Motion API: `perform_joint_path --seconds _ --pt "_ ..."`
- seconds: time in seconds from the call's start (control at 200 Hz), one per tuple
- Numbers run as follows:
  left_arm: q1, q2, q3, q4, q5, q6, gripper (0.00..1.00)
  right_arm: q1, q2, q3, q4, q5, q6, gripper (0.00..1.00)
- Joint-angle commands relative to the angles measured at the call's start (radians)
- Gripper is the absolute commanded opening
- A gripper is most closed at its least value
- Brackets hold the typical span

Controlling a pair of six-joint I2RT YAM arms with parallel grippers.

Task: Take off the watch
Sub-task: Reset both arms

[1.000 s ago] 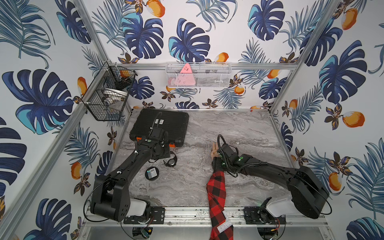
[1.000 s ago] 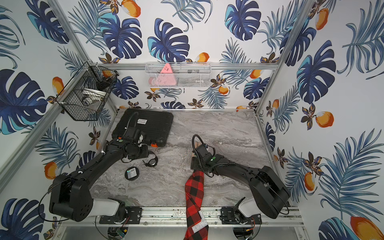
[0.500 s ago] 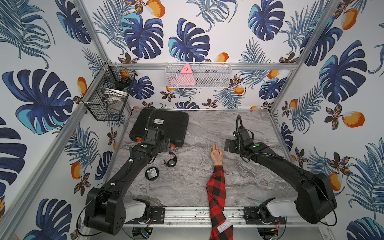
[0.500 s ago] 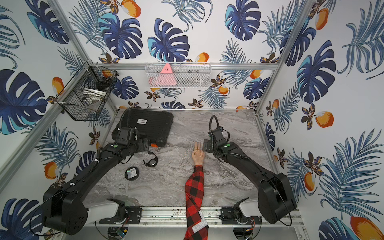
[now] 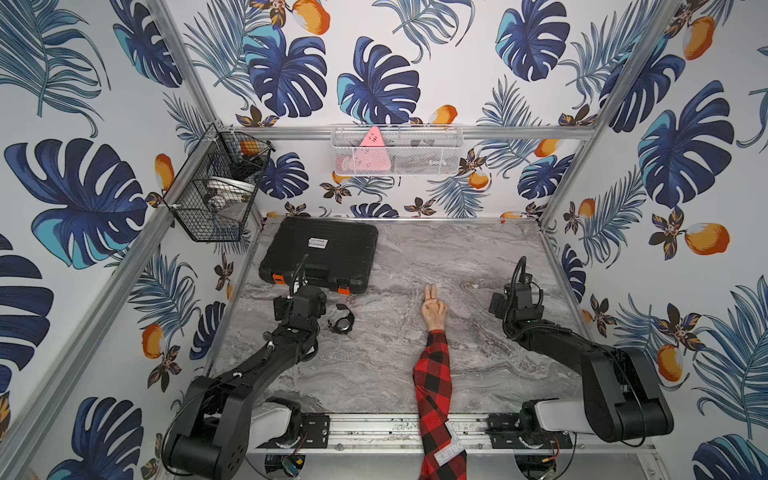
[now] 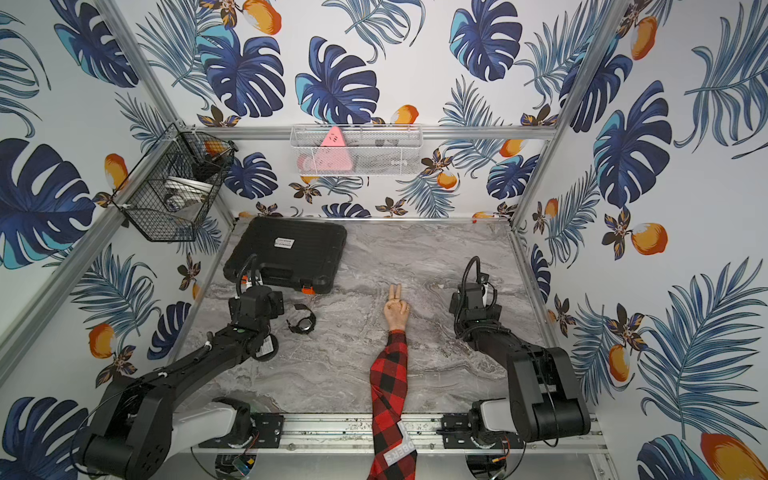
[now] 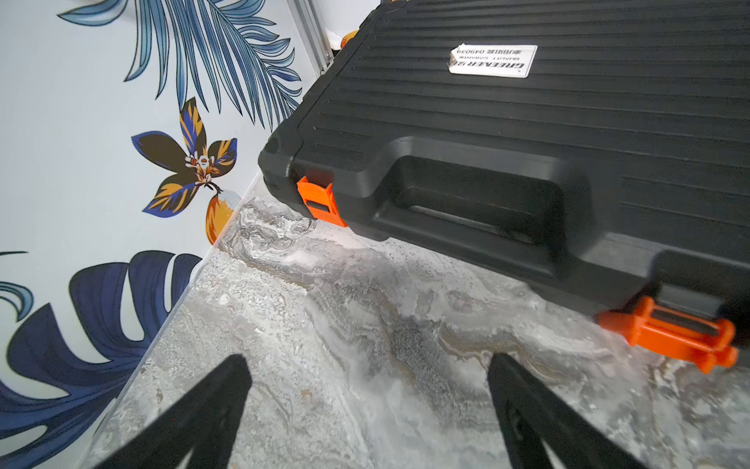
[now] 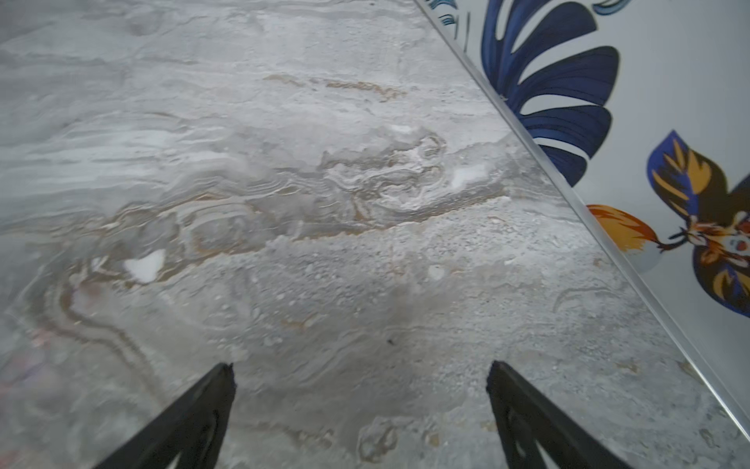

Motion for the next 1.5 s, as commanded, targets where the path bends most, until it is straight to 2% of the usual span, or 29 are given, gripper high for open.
perform_joint_path --seconds 0.0,0.08,0.16,0.225,0.275,0.365,0.435,0.535,0.58,0.63,0.685,0.771,0.816,0.941,1.081,1.496 --pt "-0.001 0.058 -0.058 0.305 -0.049 0.020 0.98 -0.041 0.011 -0.100 0.430 -0.060 -0.025 1.00" --pt "-0.001 0.111 -0.114 0.473 -0.057 0.020 0.99 -0.071 0.027 -0.175 0.636 -0.208 -0.059 1.00" --pt "-0.002 0.182 -0.155 0.668 -0.007 0.055 0.99 -0.089 0.061 -0.158 0.650 -0.217 -0.070 1.00" --pt "-0.008 0.224 -0.157 0.731 0.053 0.097 0.99 -0.122 0.074 -0.150 0.630 -0.290 -0.066 1.00" --pt "-0.008 0.267 -0.166 0.795 0.049 0.106 0.99 -0.147 0.119 -0.159 0.702 -0.321 -0.063 1.00" --pt "-0.009 0.362 -0.216 1.011 0.052 0.135 0.99 -0.178 0.237 -0.189 0.861 -0.370 -0.051 1.00" --pt "-0.011 0.333 -0.198 0.916 0.103 0.124 0.99 -0.181 0.307 -0.216 1.029 -0.414 -0.066 1.00" --pt "-0.011 0.387 -0.157 0.903 0.172 0.165 0.99 -0.181 0.233 -0.131 0.740 -0.423 -0.068 0.99" --pt "-0.011 0.420 -0.160 0.906 0.177 0.150 0.99 -0.181 0.268 -0.105 0.741 -0.409 -0.064 1.00" --pt "-0.006 0.466 -0.170 1.016 0.177 0.176 0.99 -0.180 0.278 -0.090 0.742 -0.390 -0.062 1.00" --pt "-0.006 0.427 -0.148 0.898 0.198 0.152 0.99 -0.180 0.253 -0.073 0.660 -0.388 -0.055 1.00" --pt "0.006 0.444 -0.104 0.851 0.203 0.155 0.99 -0.179 0.279 -0.088 0.736 -0.385 -0.063 1.00" --pt "0.012 0.432 -0.095 0.799 0.213 0.138 0.99 -0.178 0.269 -0.082 0.707 -0.386 -0.060 1.00" --pt "0.015 0.438 -0.094 0.806 0.220 0.138 0.99 -0.178 0.278 -0.085 0.731 -0.411 -0.067 1.00" --pt "0.015 0.441 -0.102 0.840 0.218 0.148 0.99 -0.164 0.280 -0.053 0.666 -0.476 -0.114 1.00" --pt "0.015 0.438 -0.104 0.837 0.218 0.146 0.99 -0.158 0.281 -0.050 0.661 -0.475 -0.118 1.00"
